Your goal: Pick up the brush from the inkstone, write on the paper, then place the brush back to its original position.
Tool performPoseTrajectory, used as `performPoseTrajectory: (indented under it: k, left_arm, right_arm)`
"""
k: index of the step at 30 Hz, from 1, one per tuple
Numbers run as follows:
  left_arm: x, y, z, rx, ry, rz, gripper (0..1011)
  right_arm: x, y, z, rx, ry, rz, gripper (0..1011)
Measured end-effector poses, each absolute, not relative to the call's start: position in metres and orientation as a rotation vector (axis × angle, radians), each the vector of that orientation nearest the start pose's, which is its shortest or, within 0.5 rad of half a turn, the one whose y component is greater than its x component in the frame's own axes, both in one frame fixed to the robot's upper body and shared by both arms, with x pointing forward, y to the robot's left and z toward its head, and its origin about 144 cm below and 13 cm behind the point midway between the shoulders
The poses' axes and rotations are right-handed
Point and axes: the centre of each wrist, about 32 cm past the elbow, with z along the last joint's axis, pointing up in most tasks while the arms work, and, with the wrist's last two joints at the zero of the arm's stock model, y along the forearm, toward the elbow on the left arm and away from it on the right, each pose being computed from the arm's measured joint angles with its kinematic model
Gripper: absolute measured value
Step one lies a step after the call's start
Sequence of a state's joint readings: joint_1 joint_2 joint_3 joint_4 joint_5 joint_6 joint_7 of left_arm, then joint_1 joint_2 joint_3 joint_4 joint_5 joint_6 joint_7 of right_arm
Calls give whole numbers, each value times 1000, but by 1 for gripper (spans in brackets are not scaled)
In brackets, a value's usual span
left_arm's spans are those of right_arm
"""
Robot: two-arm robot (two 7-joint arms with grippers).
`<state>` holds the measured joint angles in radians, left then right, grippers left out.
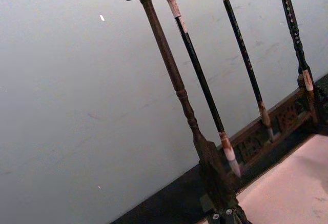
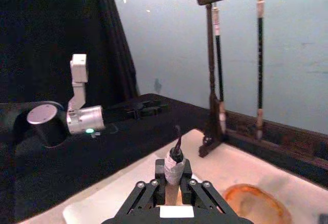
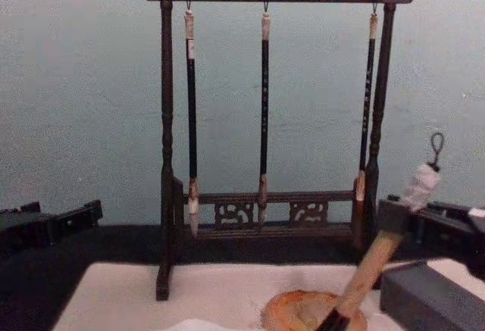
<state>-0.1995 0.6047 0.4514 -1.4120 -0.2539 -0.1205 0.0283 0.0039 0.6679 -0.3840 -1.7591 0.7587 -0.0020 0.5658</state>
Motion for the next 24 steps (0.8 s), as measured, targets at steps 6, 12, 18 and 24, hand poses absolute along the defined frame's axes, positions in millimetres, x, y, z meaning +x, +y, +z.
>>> performPoseTrajectory:
  k: [6, 12, 18, 24]
  left_arm:
    - [489, 310, 1140, 305, -285, 1248, 1000]
    - [489, 310, 1140, 304, -285, 1248, 1002]
    - [489, 310, 1140, 304, -285, 1248, 1002]
    - [489, 310, 1140, 304, -285, 1248, 1002]
  right_arm:
    - [429, -292, 1180, 62, 147, -627, 164]
    - [422, -306, 1181, 58, 138, -662, 164]
    - [415, -313, 1186, 58, 123, -677, 164]
    - [411, -316, 1199, 80, 73, -687, 164]
